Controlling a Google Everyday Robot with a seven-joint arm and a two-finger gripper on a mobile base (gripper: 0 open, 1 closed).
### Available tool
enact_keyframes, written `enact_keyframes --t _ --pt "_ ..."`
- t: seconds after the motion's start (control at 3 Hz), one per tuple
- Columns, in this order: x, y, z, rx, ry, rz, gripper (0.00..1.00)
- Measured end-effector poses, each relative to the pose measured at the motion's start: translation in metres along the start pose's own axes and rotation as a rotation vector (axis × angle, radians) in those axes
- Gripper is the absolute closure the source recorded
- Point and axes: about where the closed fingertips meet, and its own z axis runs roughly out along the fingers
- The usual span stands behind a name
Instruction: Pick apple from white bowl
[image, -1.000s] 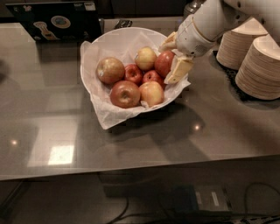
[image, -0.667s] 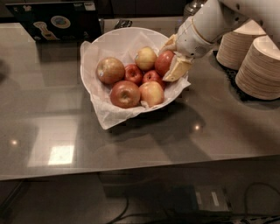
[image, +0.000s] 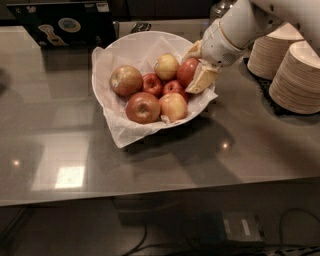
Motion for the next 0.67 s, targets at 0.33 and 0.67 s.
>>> enact_keyframes --t 0.33,0.67 --pt "-0.002 0.0 -0.007 -0.005 -0.017 0.02 1.0" --pt "-0.004 -0.002 -0.022 0.002 -0.06 0.047 1.0"
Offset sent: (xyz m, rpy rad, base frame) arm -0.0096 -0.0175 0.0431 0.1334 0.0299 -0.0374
